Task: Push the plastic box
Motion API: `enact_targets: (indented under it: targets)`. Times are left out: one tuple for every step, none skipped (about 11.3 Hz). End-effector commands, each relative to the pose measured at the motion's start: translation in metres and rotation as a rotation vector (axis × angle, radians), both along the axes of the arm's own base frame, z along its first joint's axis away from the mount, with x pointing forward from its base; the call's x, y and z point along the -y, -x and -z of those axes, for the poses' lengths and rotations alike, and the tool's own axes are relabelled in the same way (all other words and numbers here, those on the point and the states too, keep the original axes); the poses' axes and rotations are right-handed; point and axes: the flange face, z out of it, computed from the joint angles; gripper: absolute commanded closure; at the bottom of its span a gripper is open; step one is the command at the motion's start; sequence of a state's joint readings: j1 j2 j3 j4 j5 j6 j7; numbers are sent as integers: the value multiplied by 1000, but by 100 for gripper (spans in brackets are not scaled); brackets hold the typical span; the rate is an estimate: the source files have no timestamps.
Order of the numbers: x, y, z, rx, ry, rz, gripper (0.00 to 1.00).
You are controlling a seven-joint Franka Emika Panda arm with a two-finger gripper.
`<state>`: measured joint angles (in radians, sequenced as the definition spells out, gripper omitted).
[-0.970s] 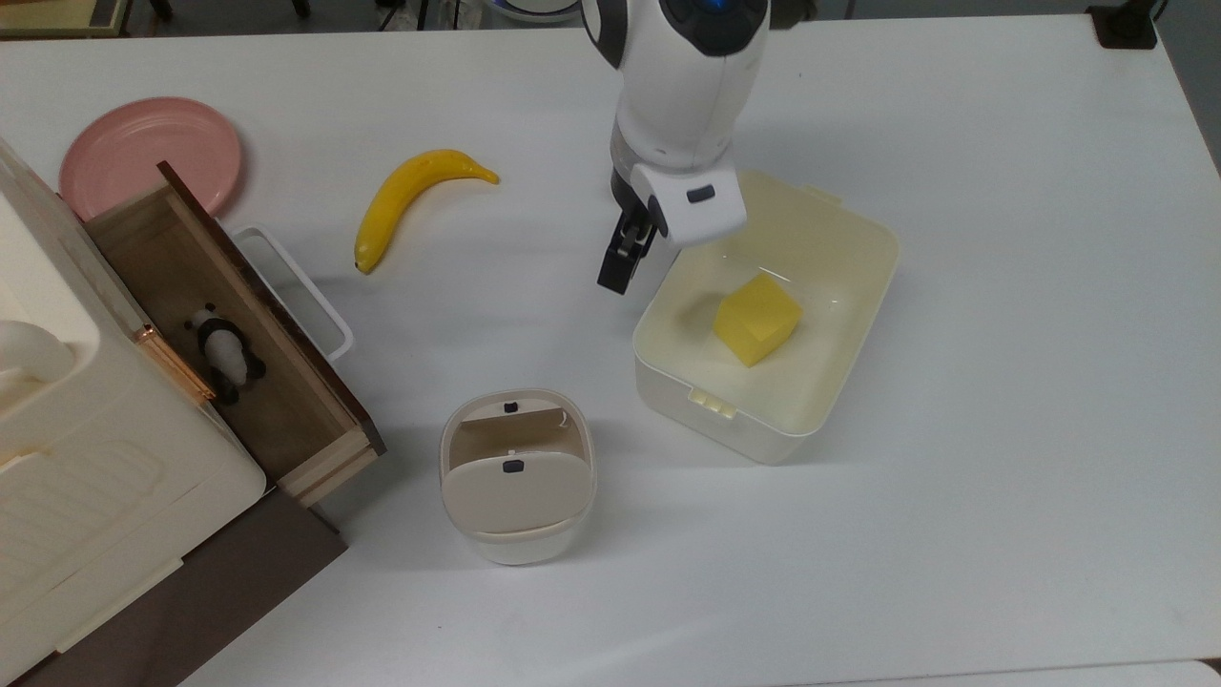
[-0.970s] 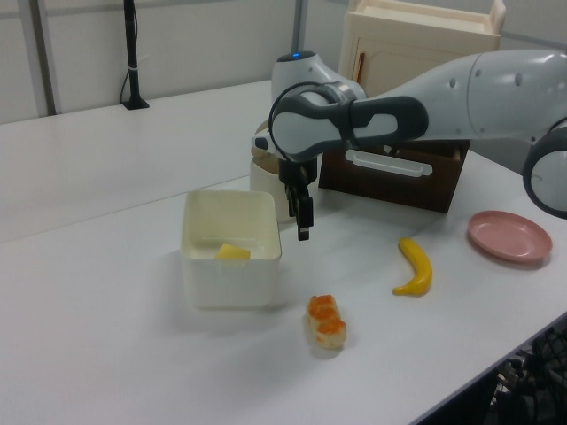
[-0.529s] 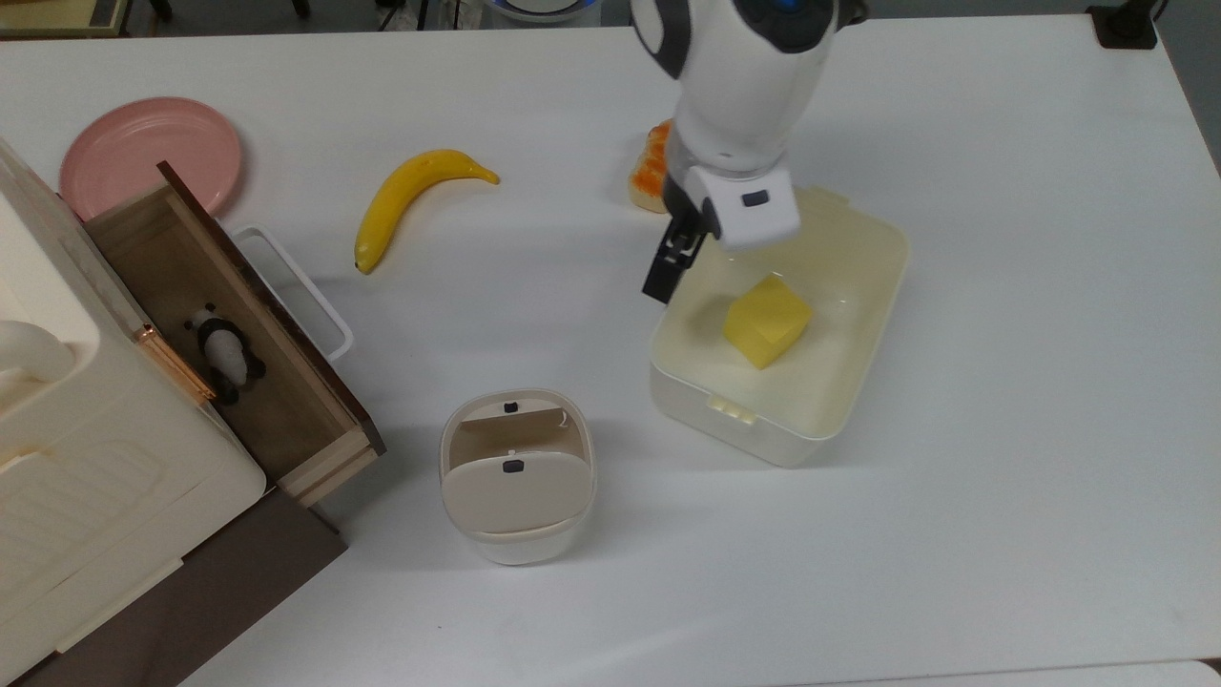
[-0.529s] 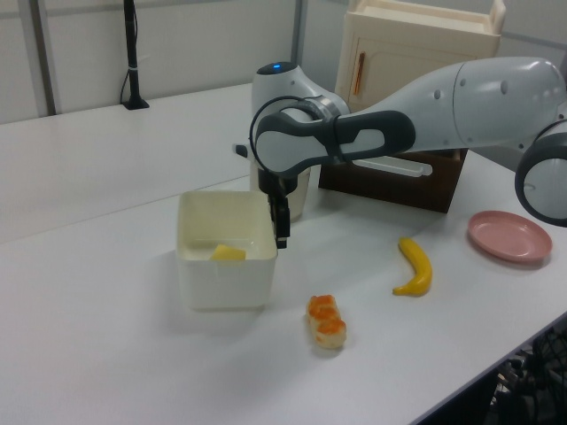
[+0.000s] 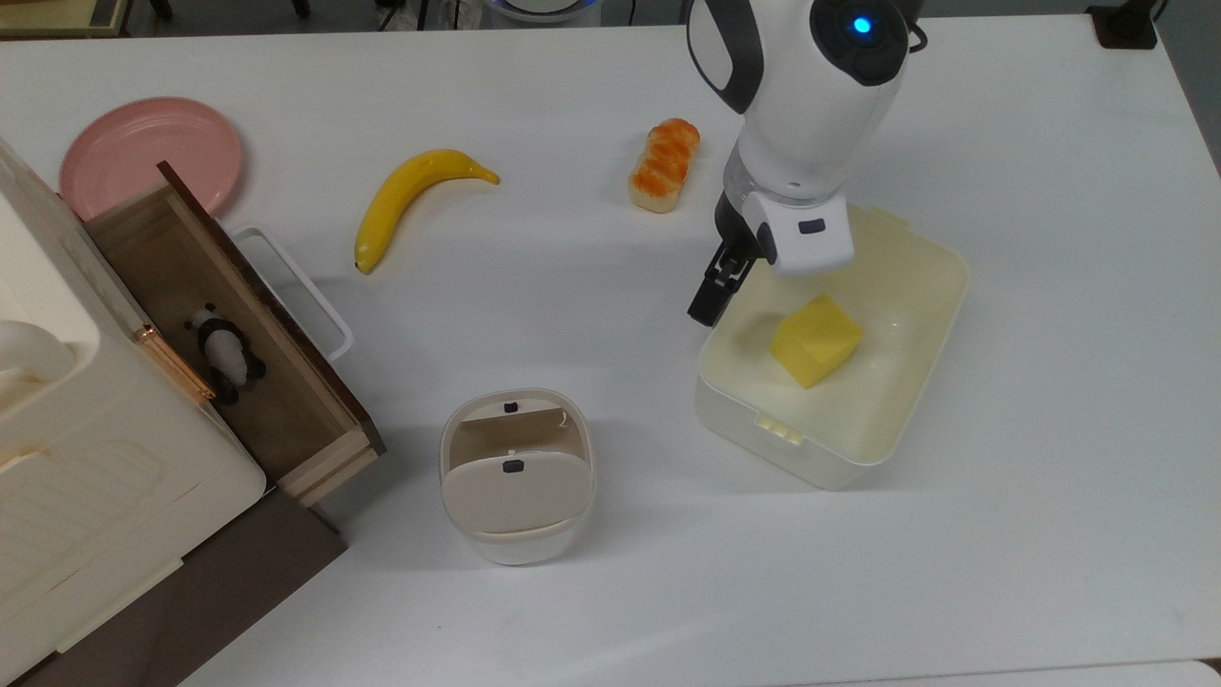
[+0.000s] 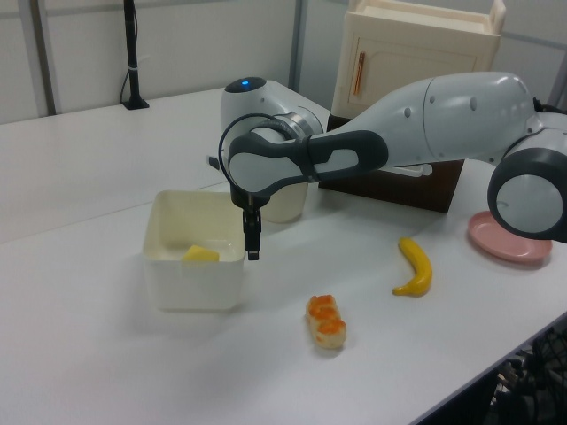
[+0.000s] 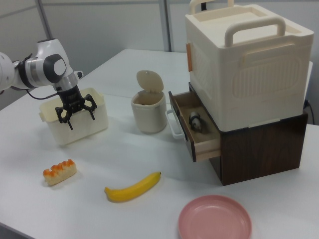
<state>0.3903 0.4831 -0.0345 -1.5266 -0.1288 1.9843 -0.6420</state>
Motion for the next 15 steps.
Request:
enact_targets:
  targets:
    - [5, -2, -27, 52, 7, 12, 0]
    - [18, 2, -53, 74, -6, 18, 0]
    - [42, 9, -81, 81, -14, 72, 0]
    - [76, 16, -104, 43, -4, 155, 0]
    - [102, 22, -125, 25, -12, 228, 0]
    - [128, 30, -145, 25, -16, 360, 0]
    - [152, 36, -163, 43, -29, 534, 0]
    - [174, 43, -181, 75, -59, 770, 0]
    - [193, 43, -186, 94, -65, 933, 0]
    - [213, 44, -192, 108, -73, 1031, 0]
    - [226, 48, -198, 116, -78, 1061, 0]
    - [237, 51, -206, 121, -86, 1073, 0]
    - [248, 52, -210, 117, -110, 1096, 0]
    - [252, 52, -211, 110, -128, 1109, 0]
    - [256, 51, -211, 101, -146, 1130, 0]
